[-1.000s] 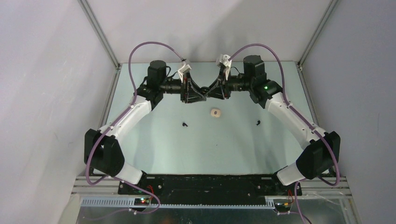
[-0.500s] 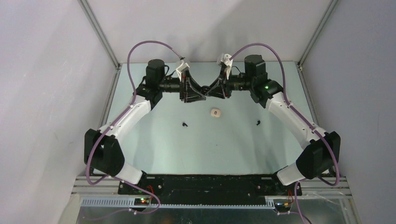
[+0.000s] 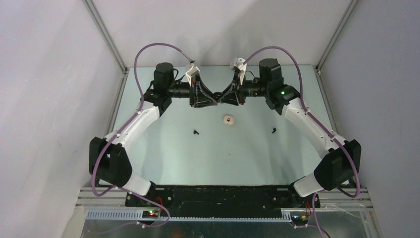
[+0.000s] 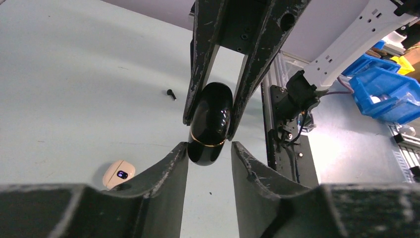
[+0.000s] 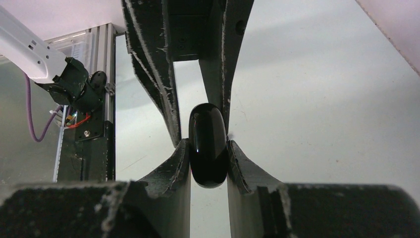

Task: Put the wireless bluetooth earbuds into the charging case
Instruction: Open the charging case.

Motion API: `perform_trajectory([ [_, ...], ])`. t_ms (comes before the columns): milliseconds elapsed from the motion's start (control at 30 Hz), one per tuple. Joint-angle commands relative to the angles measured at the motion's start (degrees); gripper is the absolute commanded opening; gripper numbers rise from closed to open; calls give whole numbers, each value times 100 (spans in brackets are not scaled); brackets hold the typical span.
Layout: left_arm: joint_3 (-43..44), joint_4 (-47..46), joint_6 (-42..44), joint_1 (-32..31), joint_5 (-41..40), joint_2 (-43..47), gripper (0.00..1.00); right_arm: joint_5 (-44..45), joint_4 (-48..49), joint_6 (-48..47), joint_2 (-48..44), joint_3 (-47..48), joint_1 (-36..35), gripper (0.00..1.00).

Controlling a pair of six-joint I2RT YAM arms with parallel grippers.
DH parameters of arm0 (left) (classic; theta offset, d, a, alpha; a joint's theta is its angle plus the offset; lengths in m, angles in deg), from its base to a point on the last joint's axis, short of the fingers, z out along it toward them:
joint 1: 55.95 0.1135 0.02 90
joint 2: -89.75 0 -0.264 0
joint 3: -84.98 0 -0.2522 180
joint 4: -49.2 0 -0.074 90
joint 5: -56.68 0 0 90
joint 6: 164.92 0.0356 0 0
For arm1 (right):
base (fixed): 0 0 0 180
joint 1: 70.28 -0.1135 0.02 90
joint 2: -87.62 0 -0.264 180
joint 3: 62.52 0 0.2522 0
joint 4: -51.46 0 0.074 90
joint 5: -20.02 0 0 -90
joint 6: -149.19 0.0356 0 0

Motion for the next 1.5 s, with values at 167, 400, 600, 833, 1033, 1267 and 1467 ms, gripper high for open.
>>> perform_trajectory([
  [167, 356, -208, -109, -38, 241, -56, 16, -71, 155, -94, -122, 26, -51, 10],
  [400, 345, -216, -59, -35, 307, -74, 0, -332, -114, -82, -73, 228, 102, 47],
  [600, 294, -216, -54, -30, 279, -84, 0, -441, 43, 228, -4, 307, 138, 65],
  [833, 261, -216, -82, -35, 228, -80, 0, -562, 94, 367, 70, 430, 182, 50],
  [1033, 286, -216, -103, -30, 204, -97, 0, -530, 39, 314, 92, 416, 177, 26],
  [1267, 314, -223, -247, -53, 41, -144, 47, -478, 240, 482, 121, 370, 177, 10],
  [1467, 380, -292, -274, -81, 115, -235, 36, -480, 323, 574, 145, 379, 178, 9],
])
